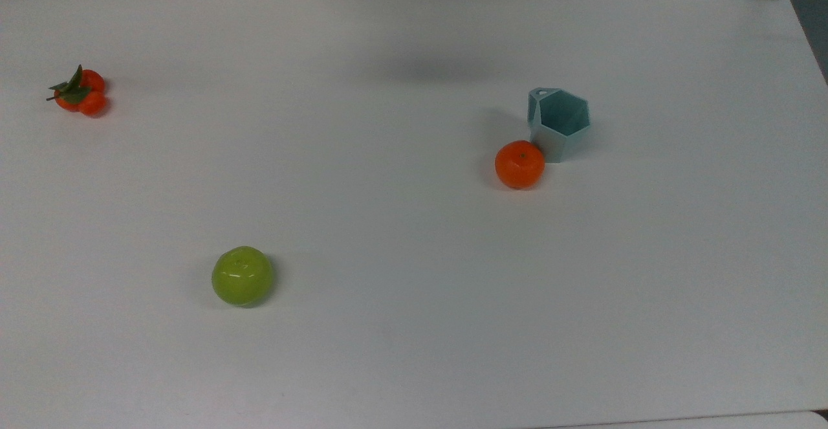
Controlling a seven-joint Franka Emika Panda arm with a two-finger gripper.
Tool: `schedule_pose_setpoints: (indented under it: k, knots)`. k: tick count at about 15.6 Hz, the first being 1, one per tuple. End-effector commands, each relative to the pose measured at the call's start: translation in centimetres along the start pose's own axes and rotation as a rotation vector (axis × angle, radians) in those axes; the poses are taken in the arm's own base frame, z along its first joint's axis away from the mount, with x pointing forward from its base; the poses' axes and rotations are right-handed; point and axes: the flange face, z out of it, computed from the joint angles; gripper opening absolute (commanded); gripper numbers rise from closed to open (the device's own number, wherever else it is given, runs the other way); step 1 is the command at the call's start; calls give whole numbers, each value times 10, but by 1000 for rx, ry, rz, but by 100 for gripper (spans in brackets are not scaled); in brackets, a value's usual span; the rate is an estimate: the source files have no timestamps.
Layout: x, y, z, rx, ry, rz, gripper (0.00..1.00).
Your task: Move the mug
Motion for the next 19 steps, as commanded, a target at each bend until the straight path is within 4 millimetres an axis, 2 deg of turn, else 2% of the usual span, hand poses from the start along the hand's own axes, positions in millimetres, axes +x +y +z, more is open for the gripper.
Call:
schedule_pose_setpoints:
  k: [1, 15, 19]
  knots:
    - [0, -11, 0, 22, 3, -24, 100]
    - [-3, -22, 8, 25, -25, -49, 100]
    - [-4, -31, 17, 27, -44, -94, 100]
